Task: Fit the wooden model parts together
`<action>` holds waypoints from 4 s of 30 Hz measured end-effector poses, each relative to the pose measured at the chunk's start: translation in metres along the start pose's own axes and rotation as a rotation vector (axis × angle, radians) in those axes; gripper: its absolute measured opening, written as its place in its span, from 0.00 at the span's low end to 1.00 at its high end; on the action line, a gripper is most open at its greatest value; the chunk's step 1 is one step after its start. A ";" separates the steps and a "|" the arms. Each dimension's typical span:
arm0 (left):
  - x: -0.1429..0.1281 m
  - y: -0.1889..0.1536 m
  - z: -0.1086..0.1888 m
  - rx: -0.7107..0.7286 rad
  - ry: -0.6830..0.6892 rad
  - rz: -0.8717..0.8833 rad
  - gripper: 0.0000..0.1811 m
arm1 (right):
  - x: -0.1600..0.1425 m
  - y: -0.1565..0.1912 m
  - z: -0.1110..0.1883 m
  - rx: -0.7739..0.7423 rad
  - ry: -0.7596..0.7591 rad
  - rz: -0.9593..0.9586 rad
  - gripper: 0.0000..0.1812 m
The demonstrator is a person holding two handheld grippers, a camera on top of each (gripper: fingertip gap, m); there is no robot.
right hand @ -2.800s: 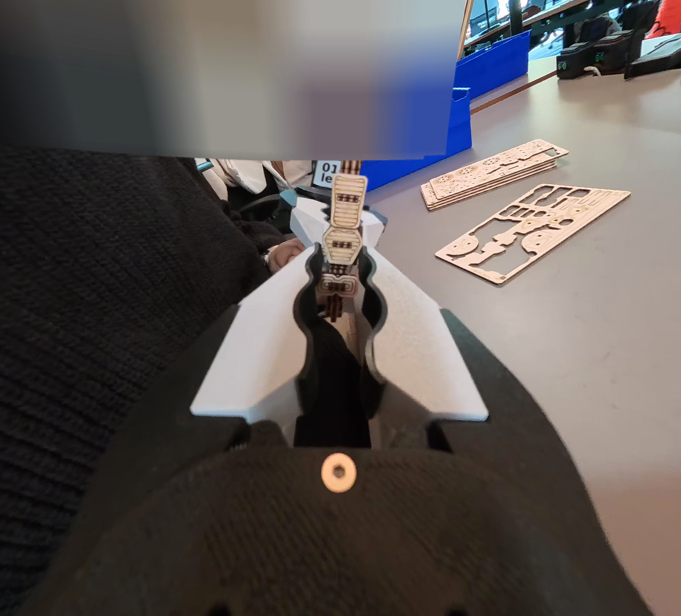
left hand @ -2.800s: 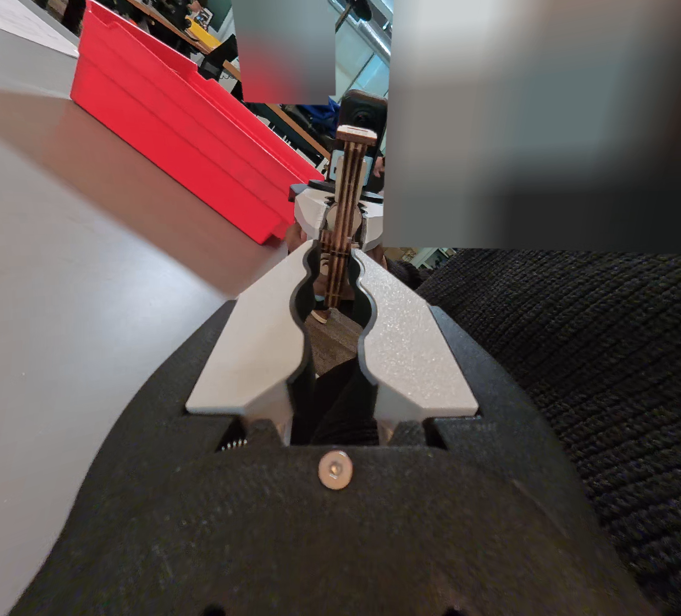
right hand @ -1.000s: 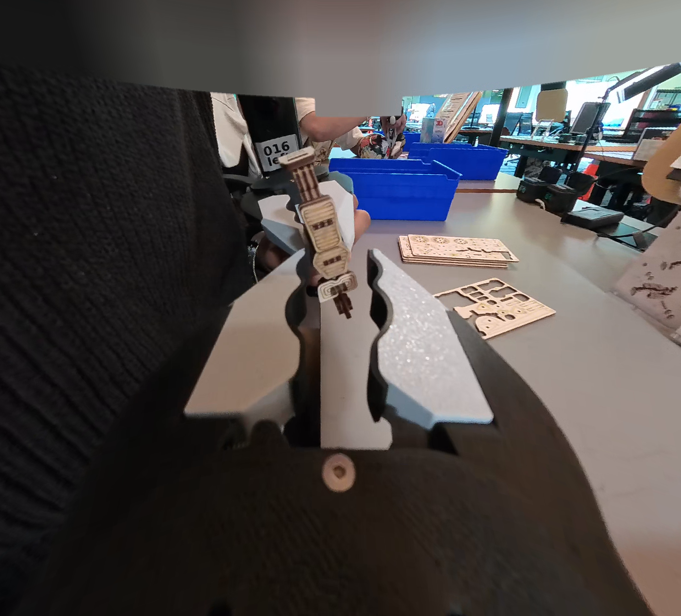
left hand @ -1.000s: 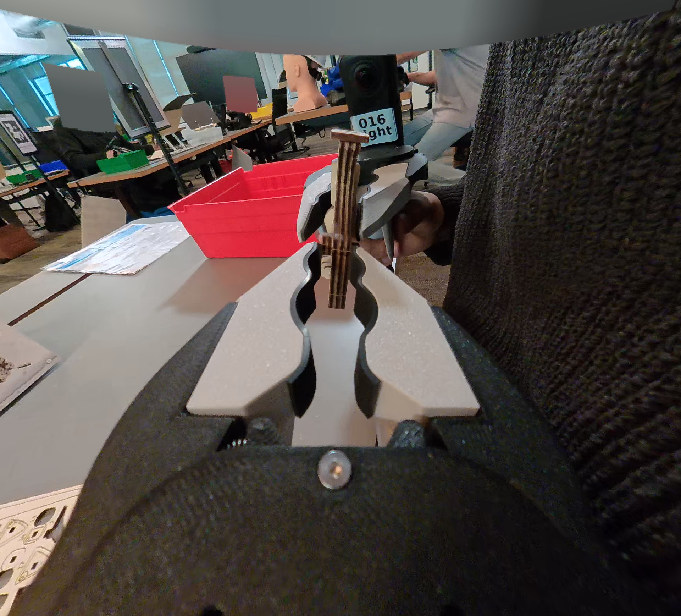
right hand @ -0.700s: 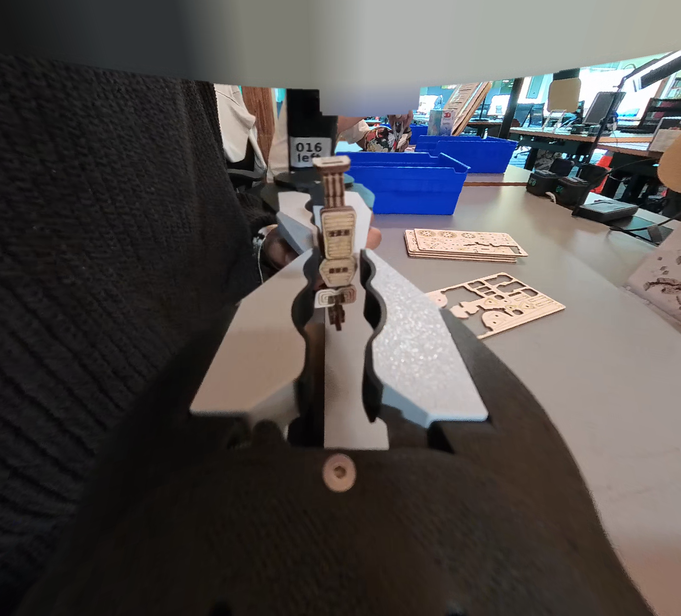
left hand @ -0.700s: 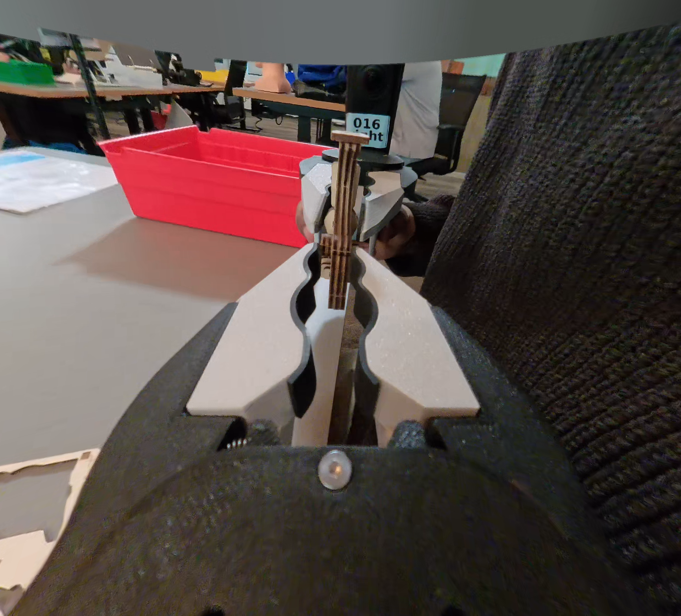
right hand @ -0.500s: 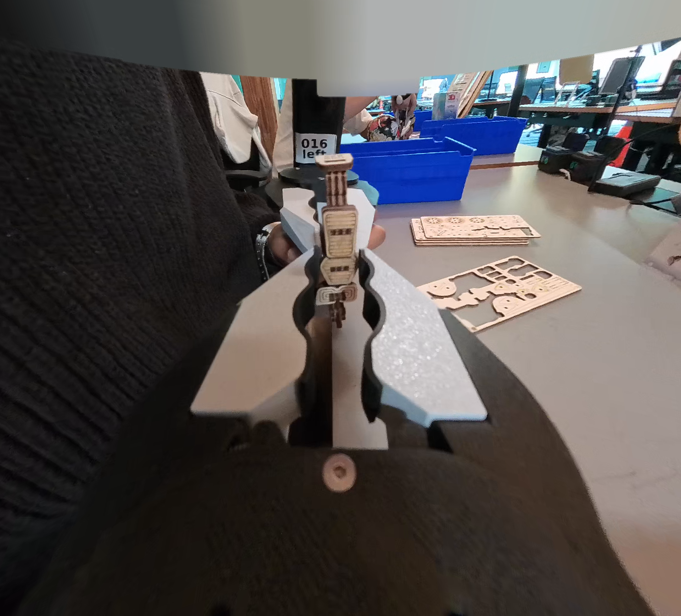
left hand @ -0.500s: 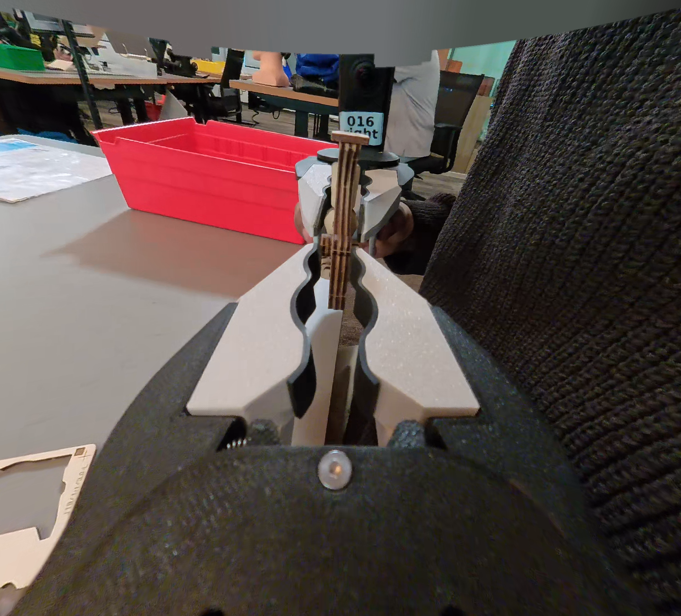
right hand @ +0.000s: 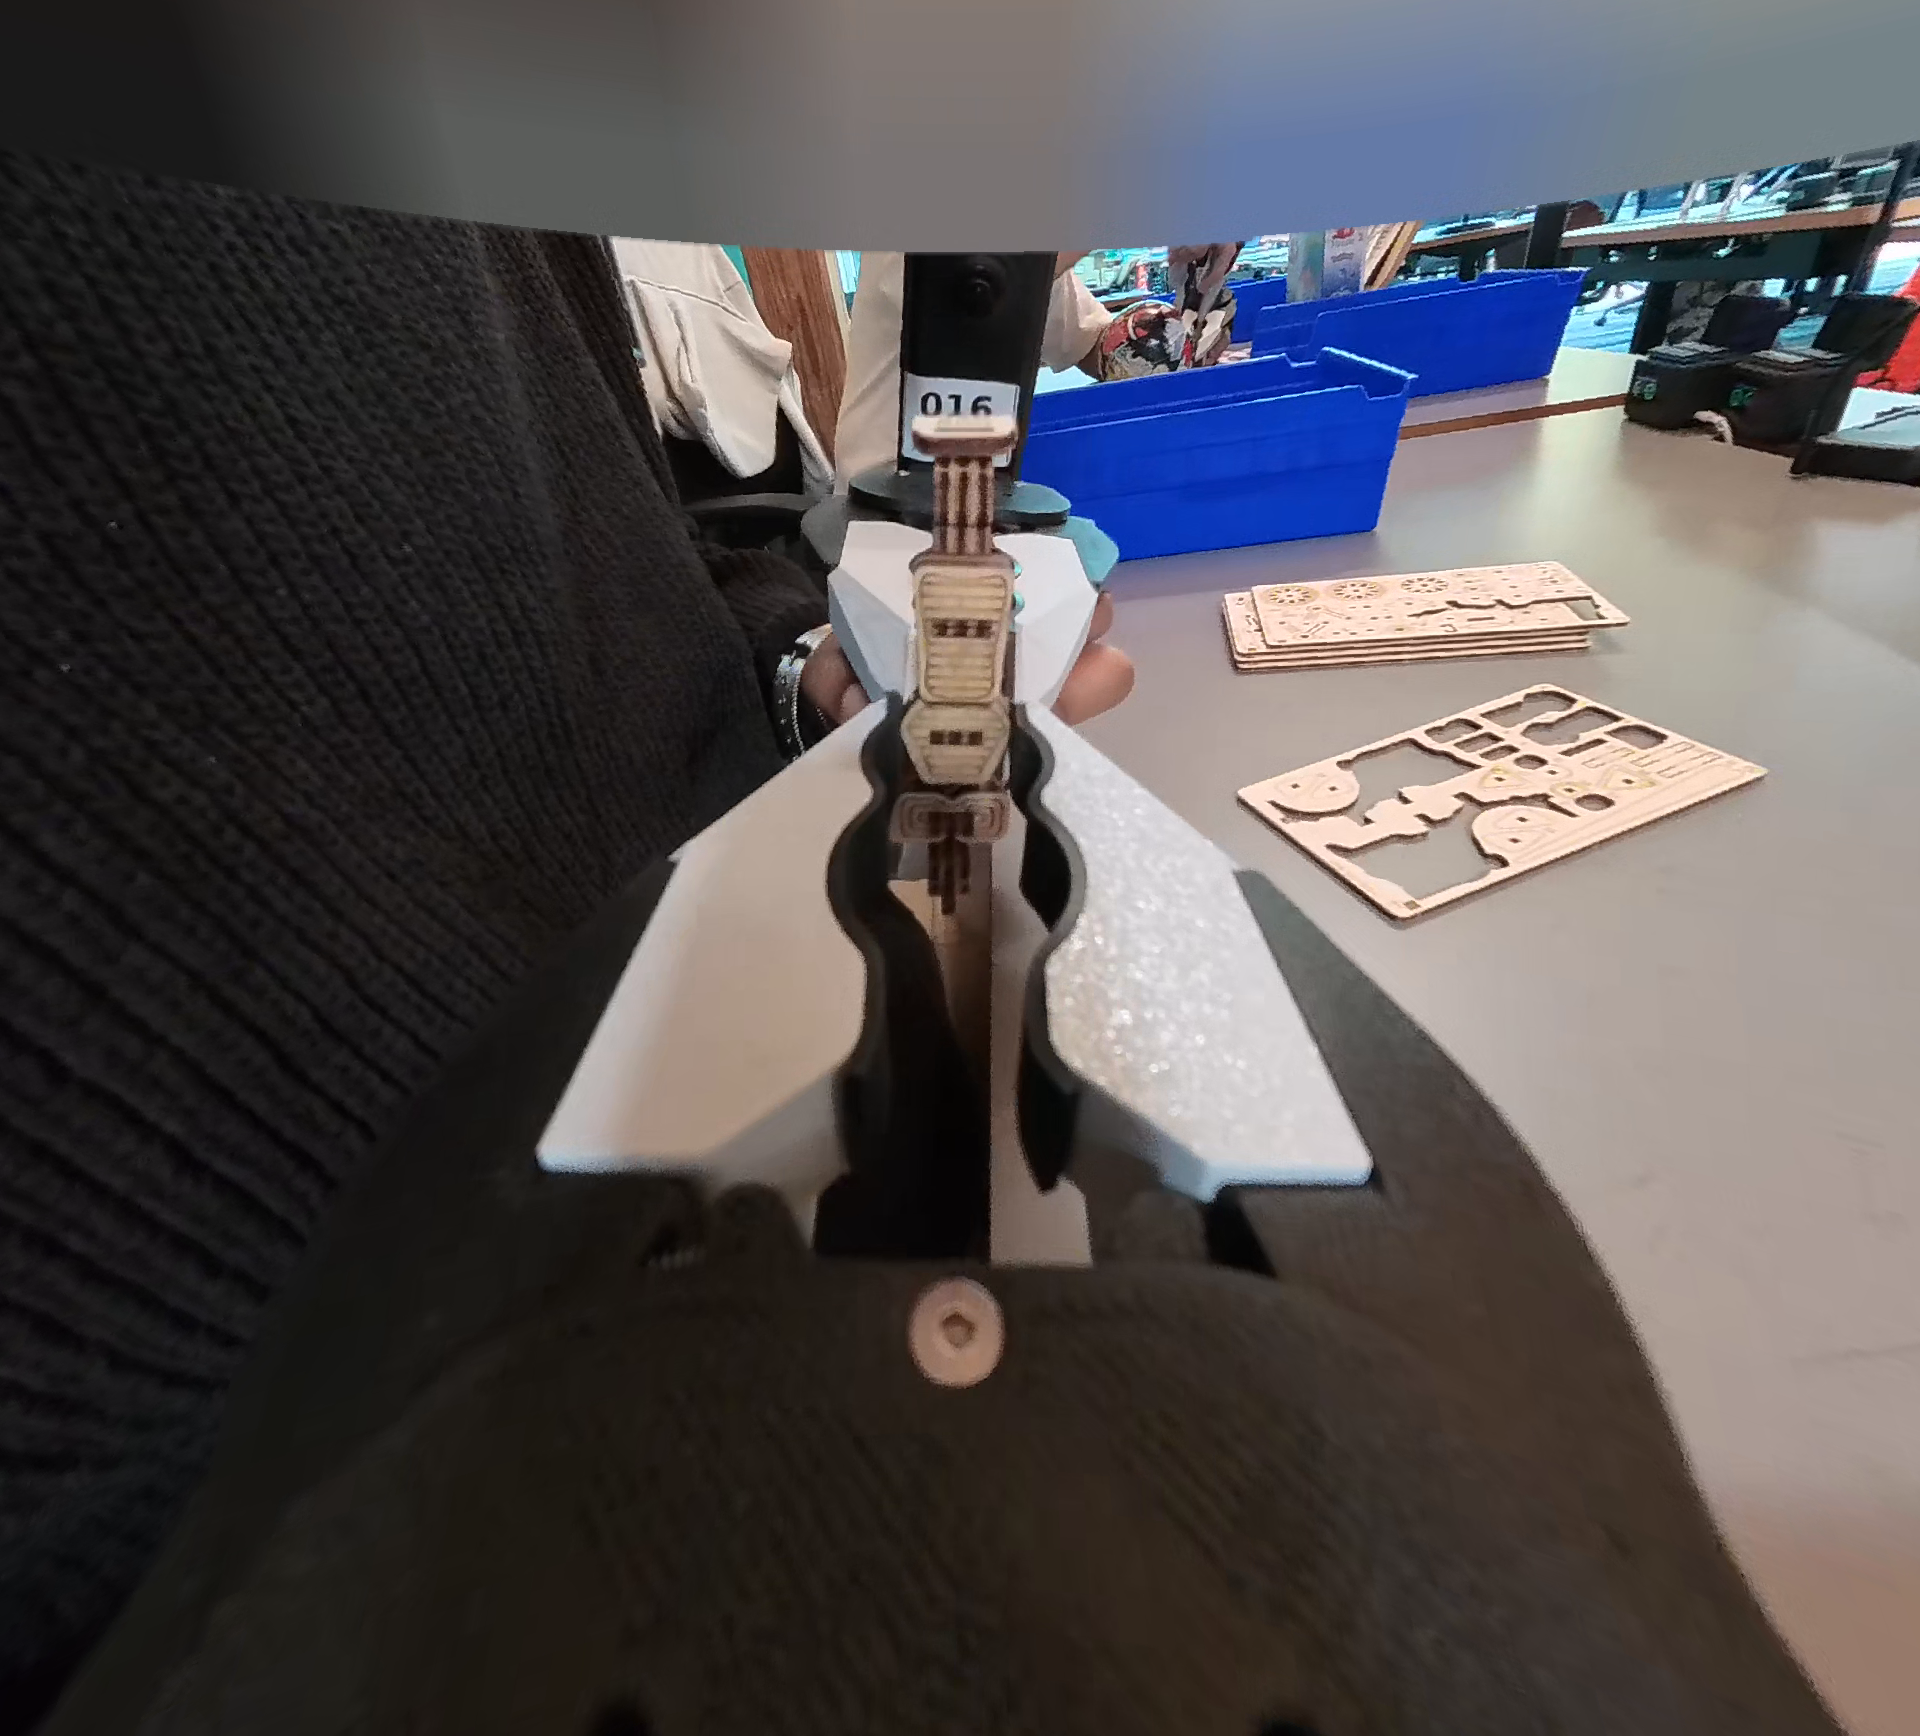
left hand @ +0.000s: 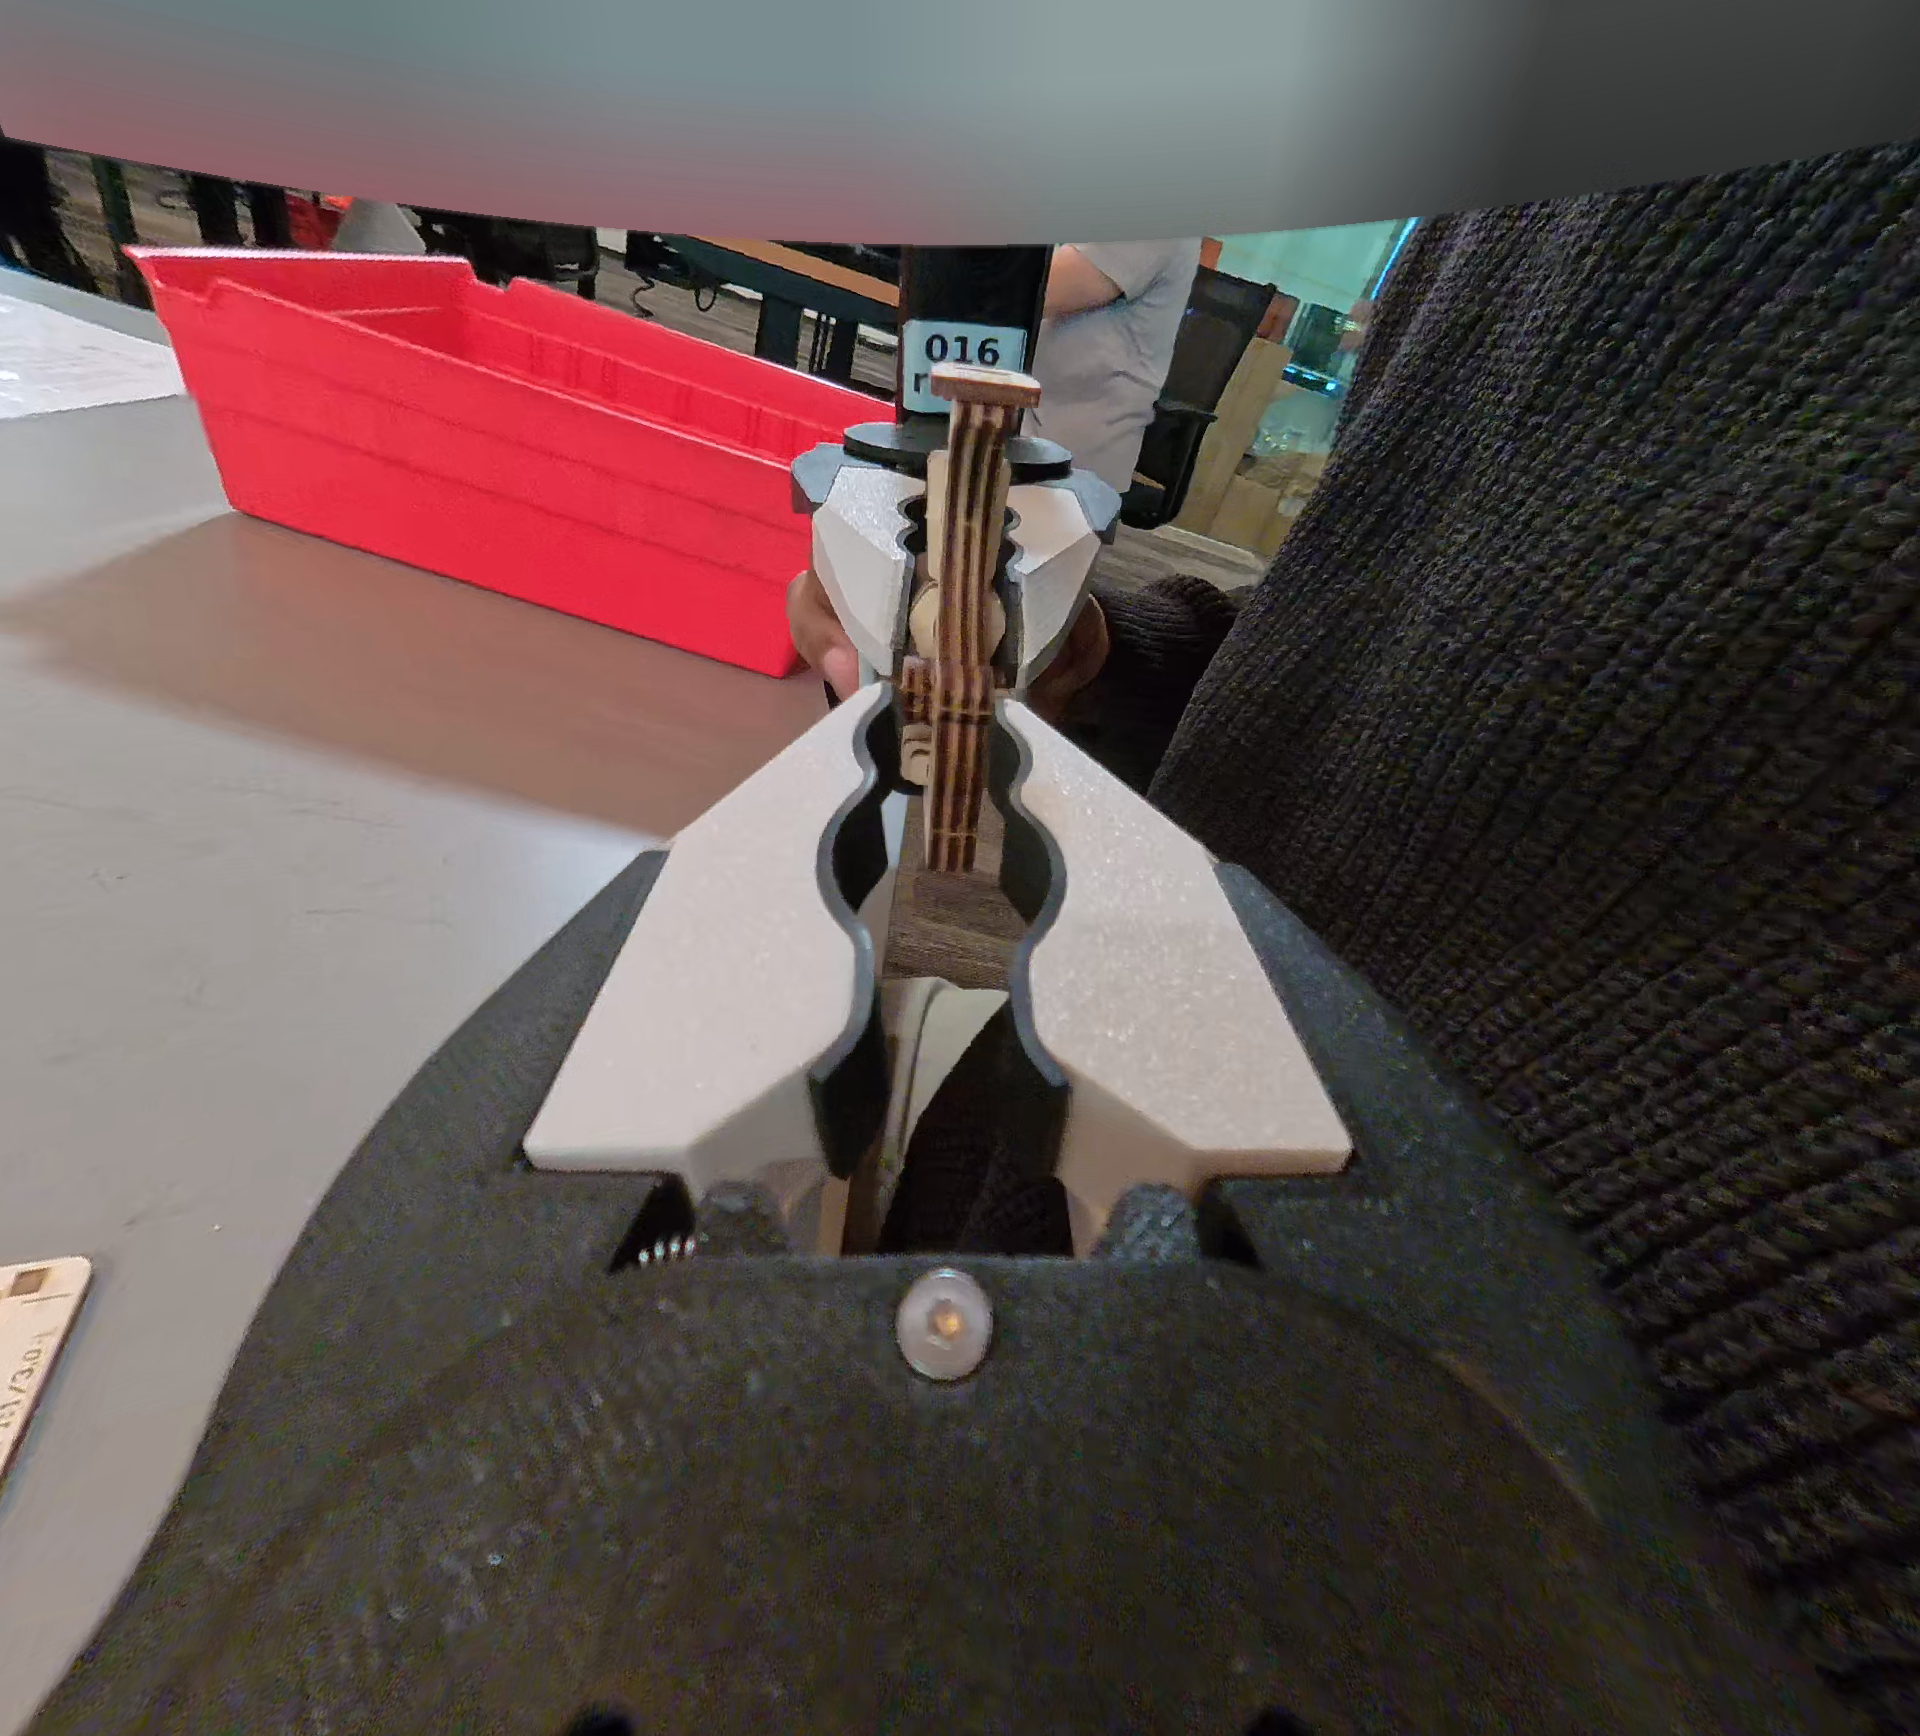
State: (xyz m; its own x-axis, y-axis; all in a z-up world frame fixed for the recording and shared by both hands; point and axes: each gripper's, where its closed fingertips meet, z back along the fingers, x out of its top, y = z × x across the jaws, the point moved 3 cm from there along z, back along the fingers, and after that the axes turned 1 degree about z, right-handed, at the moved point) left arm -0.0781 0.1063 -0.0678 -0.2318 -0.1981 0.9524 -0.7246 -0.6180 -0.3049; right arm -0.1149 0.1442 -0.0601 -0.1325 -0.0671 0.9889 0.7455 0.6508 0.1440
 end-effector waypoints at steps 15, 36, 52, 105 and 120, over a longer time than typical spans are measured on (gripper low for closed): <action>-0.003 0.006 -0.002 -0.005 -0.002 0.093 0.08 | -0.004 -0.006 -0.001 -0.001 0.016 -0.077 0.13; 0.005 -0.002 -0.001 0.032 -0.031 -0.050 0.08 | 0.001 0.000 0.000 -0.011 0.009 -0.002 0.11; 0.010 -0.012 0.000 0.043 -0.044 -0.217 0.08 | 0.009 0.014 -0.002 -0.059 0.000 0.250 0.11; 0.003 0.013 0.004 -0.006 -0.085 0.205 0.07 | -0.001 -0.014 0.008 -0.040 -0.017 -0.179 0.11; 0.004 0.025 0.008 0.029 -0.107 0.260 0.05 | -0.008 -0.020 0.005 -0.055 0.004 -0.236 0.15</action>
State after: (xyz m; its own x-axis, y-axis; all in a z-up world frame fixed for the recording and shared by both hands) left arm -0.0922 0.0842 -0.0719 -0.3366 -0.4315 0.8370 -0.6304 -0.5570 -0.5406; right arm -0.1320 0.1359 -0.0707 -0.3050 -0.2153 0.9277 0.7284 0.5748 0.3729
